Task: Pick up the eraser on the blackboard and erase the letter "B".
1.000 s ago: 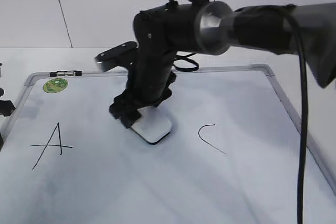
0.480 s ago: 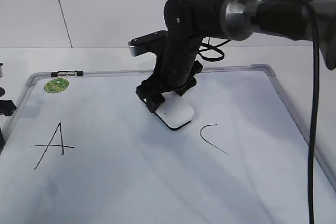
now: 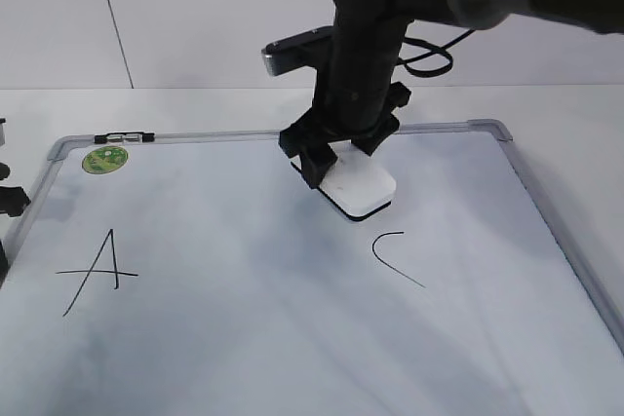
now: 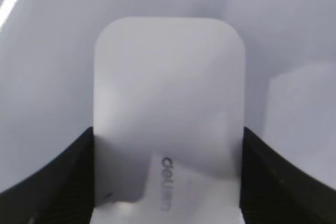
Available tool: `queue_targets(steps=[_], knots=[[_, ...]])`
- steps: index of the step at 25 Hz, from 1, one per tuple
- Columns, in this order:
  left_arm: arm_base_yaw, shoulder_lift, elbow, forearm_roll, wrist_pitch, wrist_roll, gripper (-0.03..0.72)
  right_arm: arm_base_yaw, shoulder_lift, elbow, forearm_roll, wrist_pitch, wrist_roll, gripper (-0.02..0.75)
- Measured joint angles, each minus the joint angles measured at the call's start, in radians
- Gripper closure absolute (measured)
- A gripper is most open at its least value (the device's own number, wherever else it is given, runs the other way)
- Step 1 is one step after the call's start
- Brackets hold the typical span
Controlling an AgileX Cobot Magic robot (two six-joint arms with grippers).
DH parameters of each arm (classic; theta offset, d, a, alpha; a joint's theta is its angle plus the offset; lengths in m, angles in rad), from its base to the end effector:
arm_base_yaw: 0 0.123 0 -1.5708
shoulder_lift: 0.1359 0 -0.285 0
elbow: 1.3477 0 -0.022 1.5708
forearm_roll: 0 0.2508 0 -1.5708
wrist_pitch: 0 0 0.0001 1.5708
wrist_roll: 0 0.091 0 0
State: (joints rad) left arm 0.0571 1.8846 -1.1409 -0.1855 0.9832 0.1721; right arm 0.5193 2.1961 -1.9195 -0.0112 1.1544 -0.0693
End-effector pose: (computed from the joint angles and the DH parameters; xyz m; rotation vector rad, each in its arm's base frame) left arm 0.3307 0.0049 0.1543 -0.0102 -3.0810 0.2433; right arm 0.4063 0.2312 0.2150 -0.8509 2.7905 0.0589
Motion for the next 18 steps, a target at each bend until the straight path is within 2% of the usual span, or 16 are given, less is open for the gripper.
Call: queue_targets(steps=[5, 9, 18], knots=[[0.0, 0.0, 0.0, 0.0, 0.0, 0.0, 0.646, 0.0, -0.065, 0.0, -0.012, 0.049, 0.023, 0.224], [0.0, 0.0, 0.0, 0.0, 0.002, 0.0, 0.646, -0.004, -0.106, 0.0, -0.068, 0.072, 0.104, 0.224], [0.0, 0.0, 0.0, 0.0, 0.01, 0.002, 0.646, -0.061, -0.123, 0.0, -0.104, 0.072, 0.157, 0.224]])
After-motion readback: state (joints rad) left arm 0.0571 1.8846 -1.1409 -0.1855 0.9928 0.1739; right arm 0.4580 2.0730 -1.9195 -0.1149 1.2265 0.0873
